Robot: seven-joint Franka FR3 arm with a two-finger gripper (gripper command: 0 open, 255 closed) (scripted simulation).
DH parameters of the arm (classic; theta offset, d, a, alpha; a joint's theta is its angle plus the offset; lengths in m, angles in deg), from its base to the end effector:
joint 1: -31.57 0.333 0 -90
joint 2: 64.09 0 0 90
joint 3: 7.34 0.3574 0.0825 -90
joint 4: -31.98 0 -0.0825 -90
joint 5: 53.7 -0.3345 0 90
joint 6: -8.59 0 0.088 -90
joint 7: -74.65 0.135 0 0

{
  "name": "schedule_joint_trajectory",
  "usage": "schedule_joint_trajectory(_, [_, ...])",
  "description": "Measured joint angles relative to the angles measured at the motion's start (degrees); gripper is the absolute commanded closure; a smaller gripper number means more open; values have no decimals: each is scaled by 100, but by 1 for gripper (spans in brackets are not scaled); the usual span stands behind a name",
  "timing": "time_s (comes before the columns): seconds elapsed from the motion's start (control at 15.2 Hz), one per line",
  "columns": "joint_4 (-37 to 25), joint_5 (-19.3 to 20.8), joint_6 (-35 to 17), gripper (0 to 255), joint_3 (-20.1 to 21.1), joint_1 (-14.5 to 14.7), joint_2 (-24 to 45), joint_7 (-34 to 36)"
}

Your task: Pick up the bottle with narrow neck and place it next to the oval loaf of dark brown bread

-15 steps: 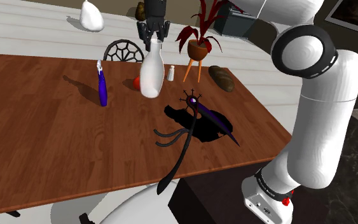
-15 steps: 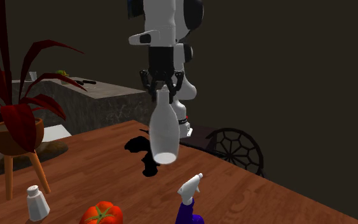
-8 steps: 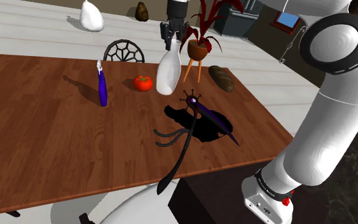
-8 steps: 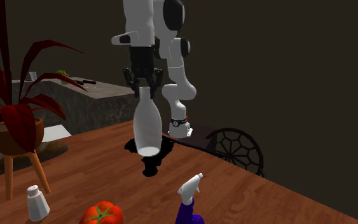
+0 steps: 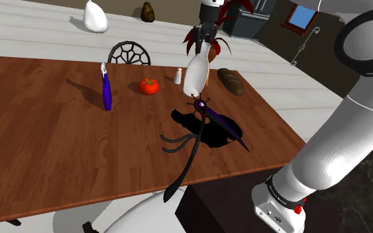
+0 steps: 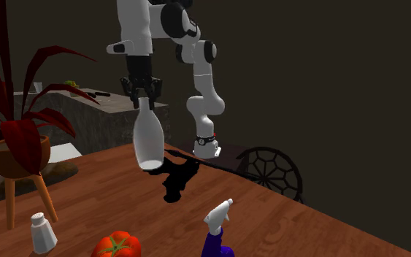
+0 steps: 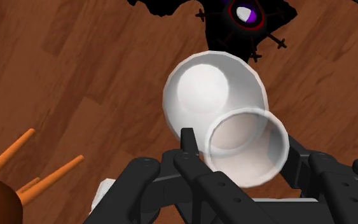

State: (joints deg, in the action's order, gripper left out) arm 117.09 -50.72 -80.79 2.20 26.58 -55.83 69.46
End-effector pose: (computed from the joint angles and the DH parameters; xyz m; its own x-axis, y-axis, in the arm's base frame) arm 0.5490 0.0293 0.5978 0.9833 0.1683 -0.0699 0.1702 -0.9852 0.0219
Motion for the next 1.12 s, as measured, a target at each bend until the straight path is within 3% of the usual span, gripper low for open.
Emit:
schedule_joint_trajectory(0.53, [560,-32,-191,255,-477,-609,-414,-1071])
schedule_joint_trajectory(1.12, [584,-7,-267,255,-1018,-1225,-416,-2226])
